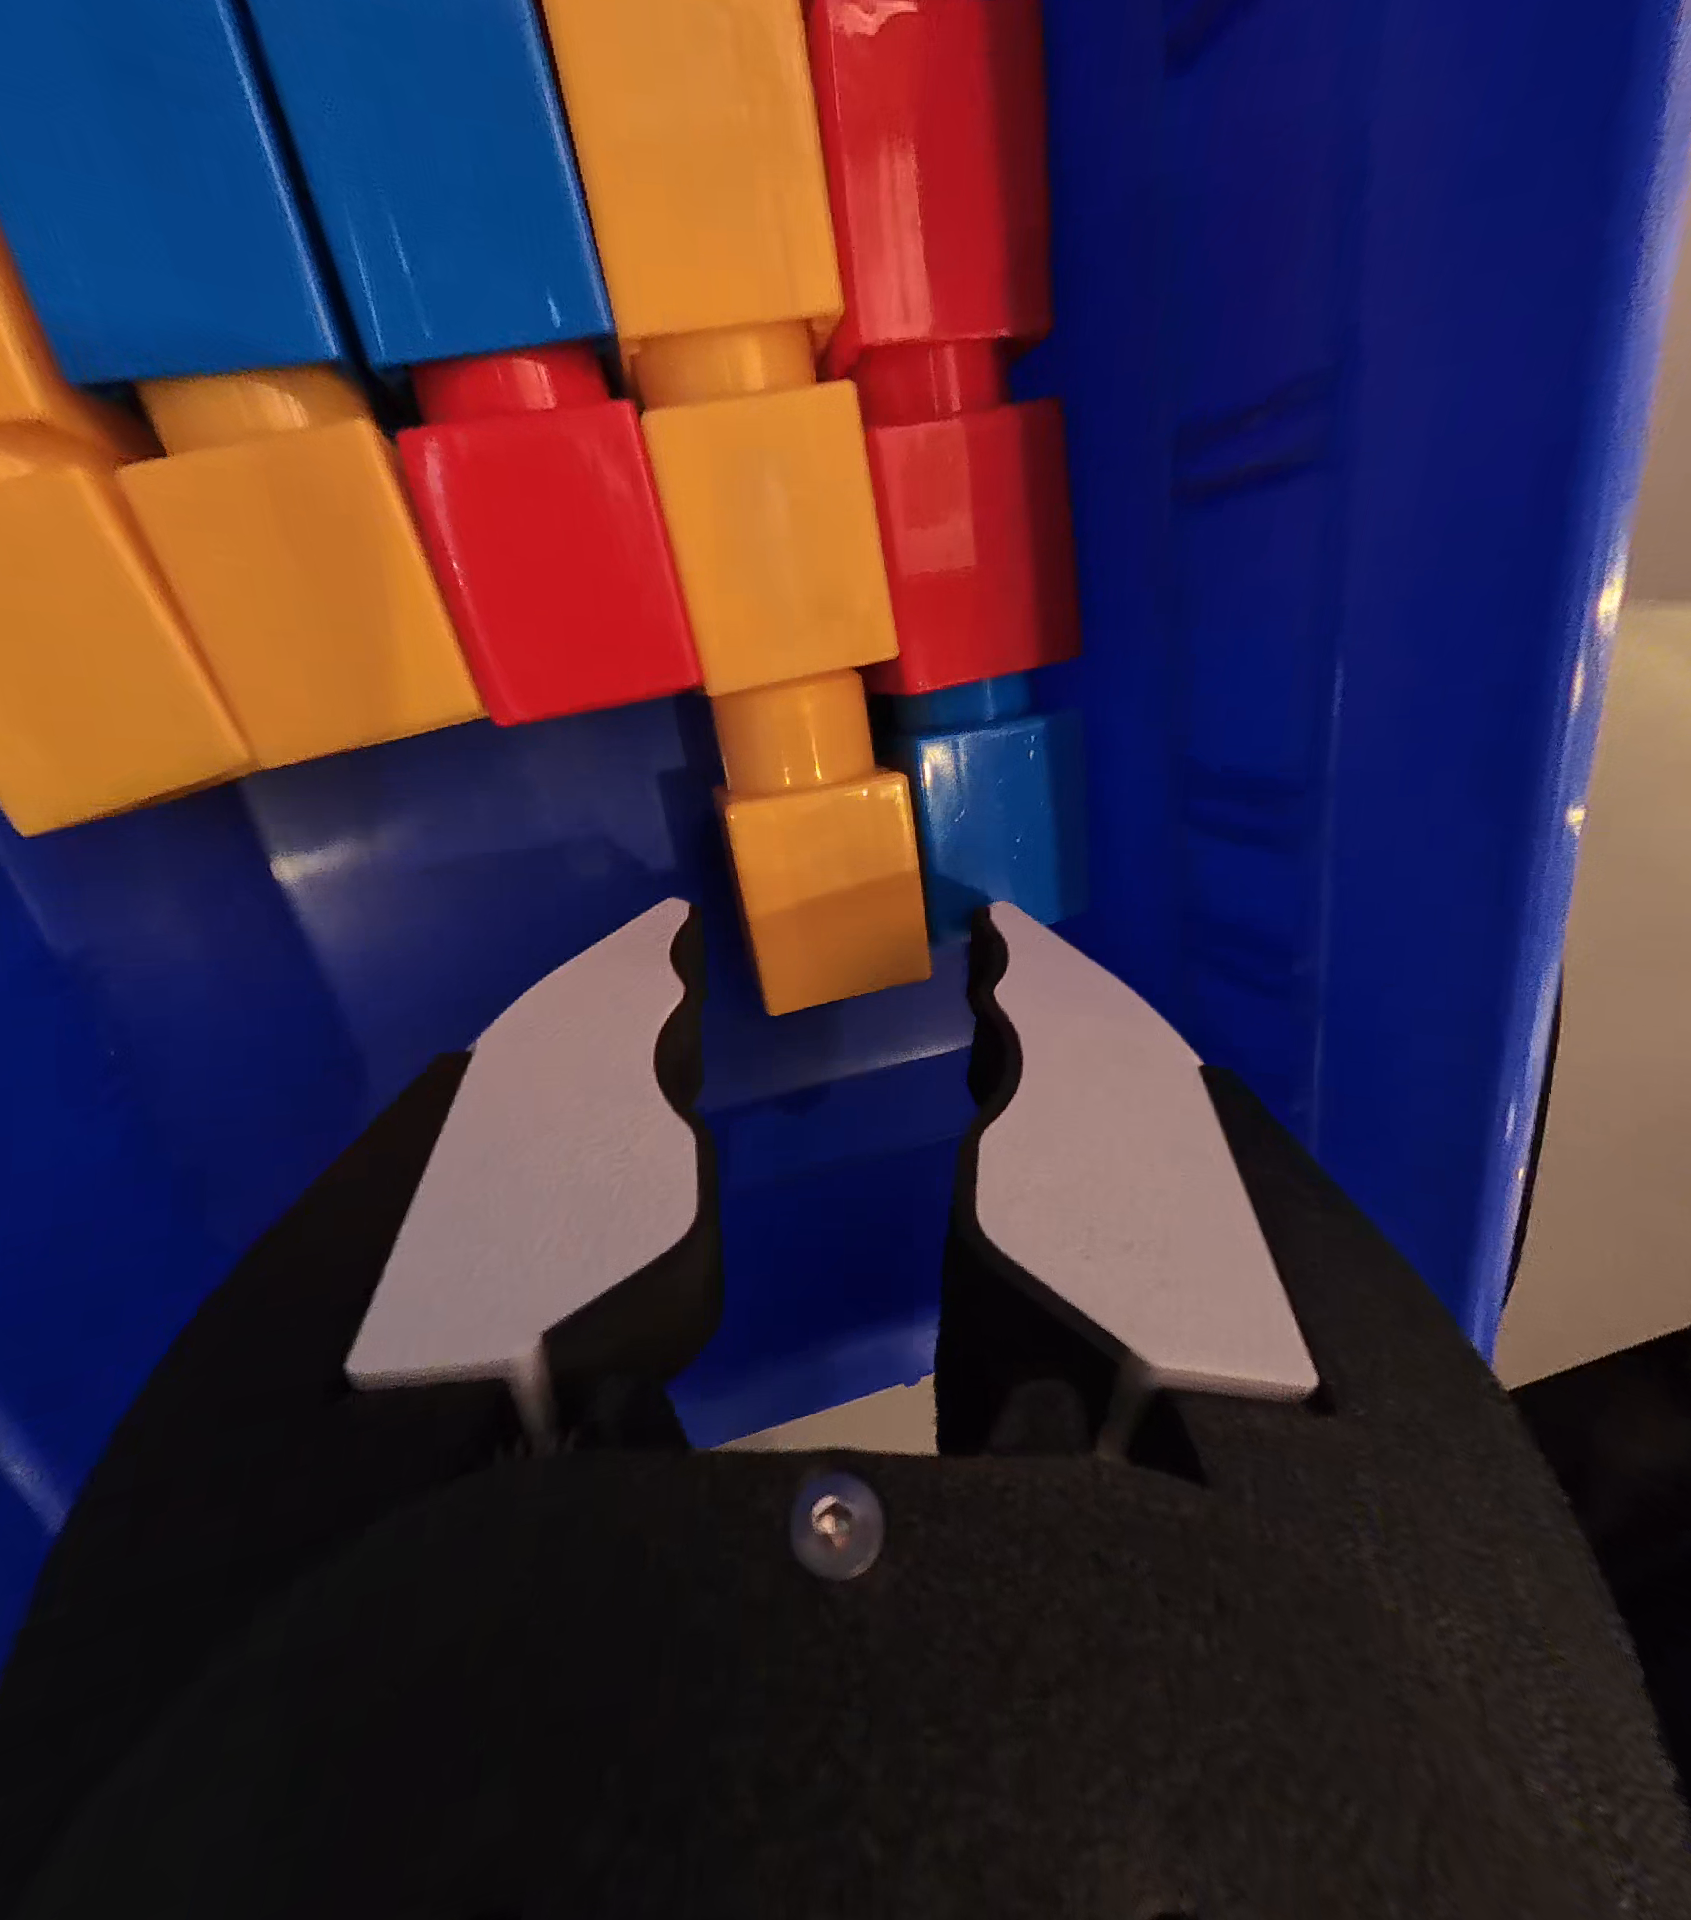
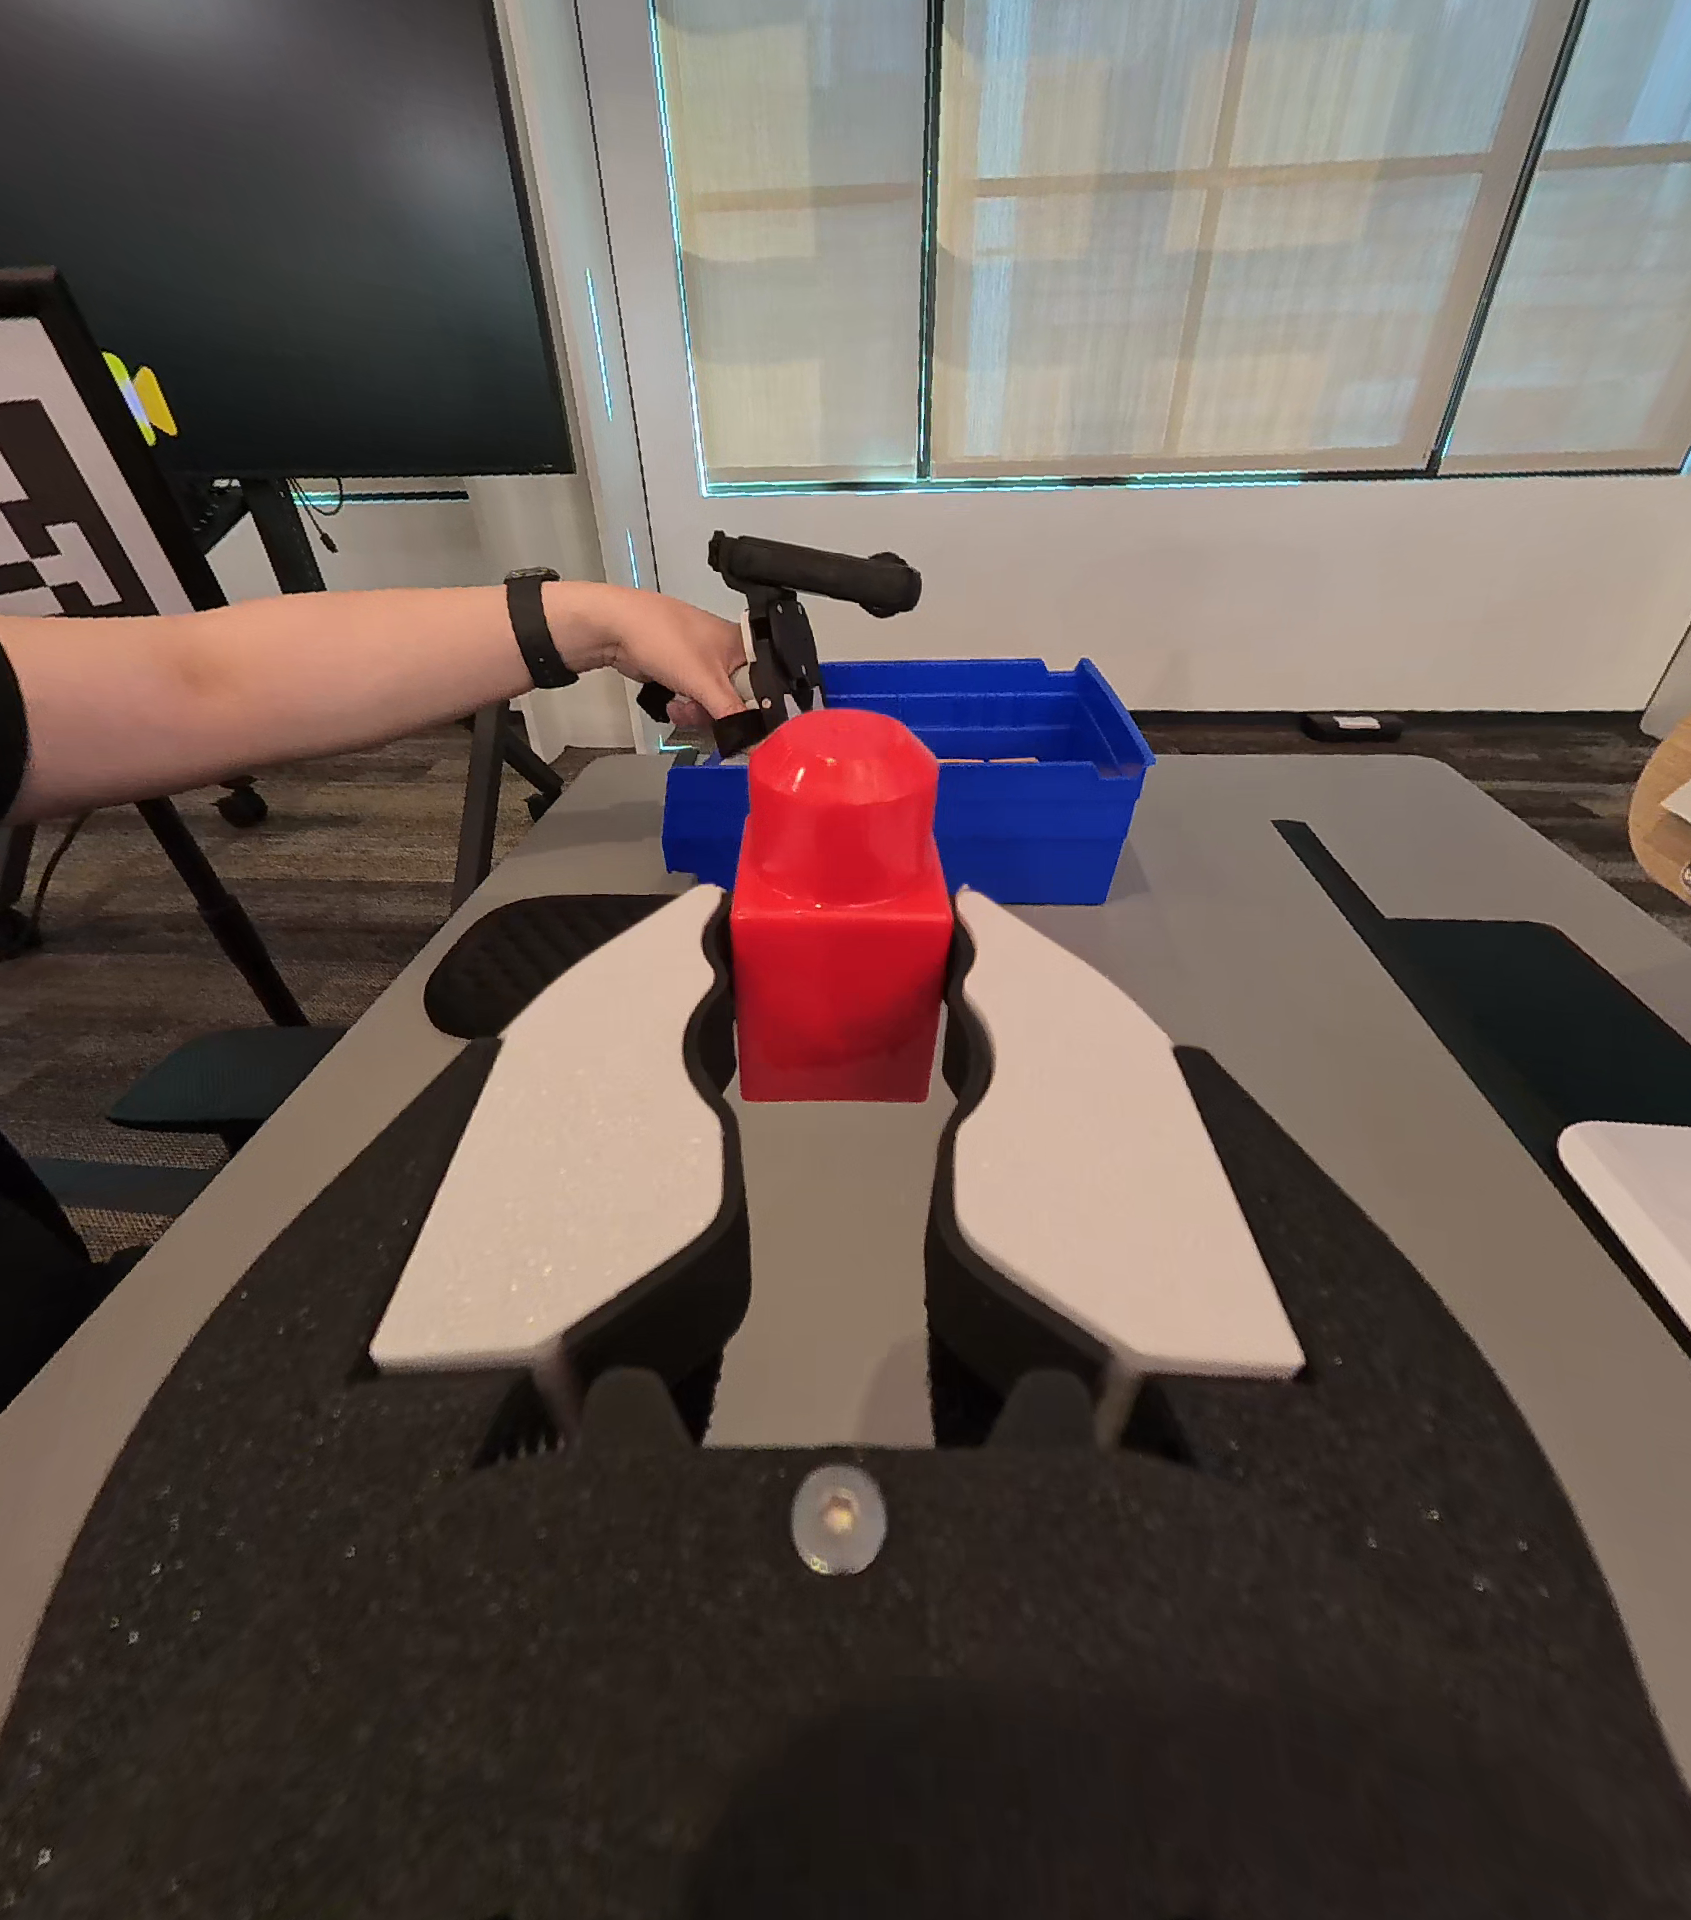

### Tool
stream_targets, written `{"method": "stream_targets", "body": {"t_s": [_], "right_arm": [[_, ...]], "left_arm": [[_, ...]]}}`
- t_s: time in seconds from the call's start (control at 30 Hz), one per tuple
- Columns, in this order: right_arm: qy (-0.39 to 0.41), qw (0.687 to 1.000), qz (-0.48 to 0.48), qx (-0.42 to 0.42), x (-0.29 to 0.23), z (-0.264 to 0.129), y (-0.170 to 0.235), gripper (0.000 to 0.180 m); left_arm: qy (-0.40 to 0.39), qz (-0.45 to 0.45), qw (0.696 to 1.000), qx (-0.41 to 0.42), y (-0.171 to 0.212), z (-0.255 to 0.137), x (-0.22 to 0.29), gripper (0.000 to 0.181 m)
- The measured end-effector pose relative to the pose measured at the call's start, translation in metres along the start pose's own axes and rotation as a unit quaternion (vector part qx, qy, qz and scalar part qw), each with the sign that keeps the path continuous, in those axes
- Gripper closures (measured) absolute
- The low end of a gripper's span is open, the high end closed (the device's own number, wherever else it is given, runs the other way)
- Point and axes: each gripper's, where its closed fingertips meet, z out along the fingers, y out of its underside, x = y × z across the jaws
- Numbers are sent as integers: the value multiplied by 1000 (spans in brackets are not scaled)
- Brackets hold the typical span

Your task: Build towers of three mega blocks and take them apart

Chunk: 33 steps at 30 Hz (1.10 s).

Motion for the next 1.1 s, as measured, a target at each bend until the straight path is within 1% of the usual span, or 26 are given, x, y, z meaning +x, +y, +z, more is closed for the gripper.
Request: {"method": "stream_targets", "body": {"t_s": [0.13,0.17,0.23,0.33,0.43,0.5,0.67,0.83,0.97,1.03,1.1], "right_arm": [[8,1000,6,-7,4,-2,5,144],[9,1000,8,-8,5,-2,6,144],[11,1000,8,-7,5,-3,6,144],[12,1000,8,-10,5,-4,7,144],[14,1000,8,-16,5,-3,9,144],[16,1000,8,-21,6,-3,12,144],[20,999,11,-26,8,-3,14,144],[20,999,12,-28,8,-3,15,144],[17,999,15,-34,8,-3,18,144],[19,999,15,-40,9,-2,21,144],[20,999,16,-48,10,-1,24,144]], "left_arm": [[-14,7,1000,6,0,-3,-8,135],[-19,7,1000,8,1,-4,-13,138],[-18,7,1000,15,2,-6,-18,136],[-8,28,999,32,1,-6,-20,135],[-8,67,997,34,-1,-5,-16,134],[-4,90,996,24,0,-2,-11,135],[-55,133,989,-35,6,11,-17,138],[-80,153,983,-56,6,20,-19,144],[-91,168,981,-42,4,20,-22,144],[-102,168,980,-21,4,15,-28,144],[-96,158,983,18,1,4,-28,144]]}}
